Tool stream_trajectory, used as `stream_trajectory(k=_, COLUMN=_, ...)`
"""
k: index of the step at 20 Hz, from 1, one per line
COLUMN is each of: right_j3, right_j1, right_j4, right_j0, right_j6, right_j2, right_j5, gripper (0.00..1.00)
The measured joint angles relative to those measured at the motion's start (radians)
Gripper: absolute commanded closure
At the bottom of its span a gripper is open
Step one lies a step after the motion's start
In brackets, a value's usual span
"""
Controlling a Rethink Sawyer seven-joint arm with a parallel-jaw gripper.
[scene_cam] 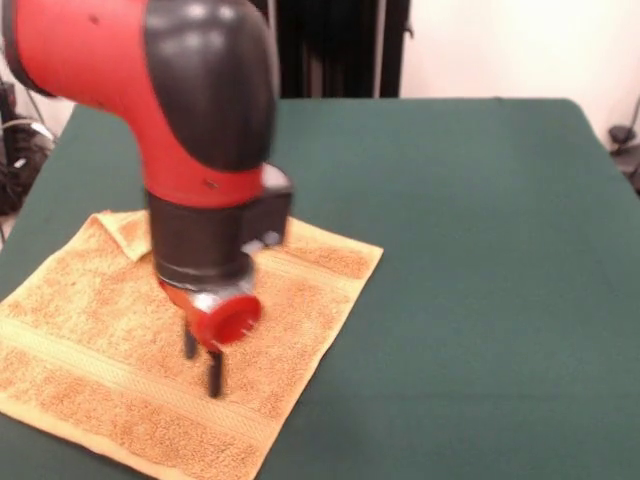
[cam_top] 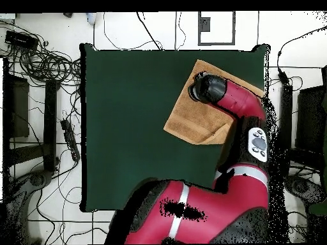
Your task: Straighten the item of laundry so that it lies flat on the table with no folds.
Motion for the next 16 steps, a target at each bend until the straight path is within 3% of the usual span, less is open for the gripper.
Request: stream_trajectory(k=16, right_j3=0.031, right_j1=-0.245, right_j4=-0.145, right_j0=-0.209, right_j6=-0.002, right_j2=0.007, right_j5=0.263, gripper=0.00)
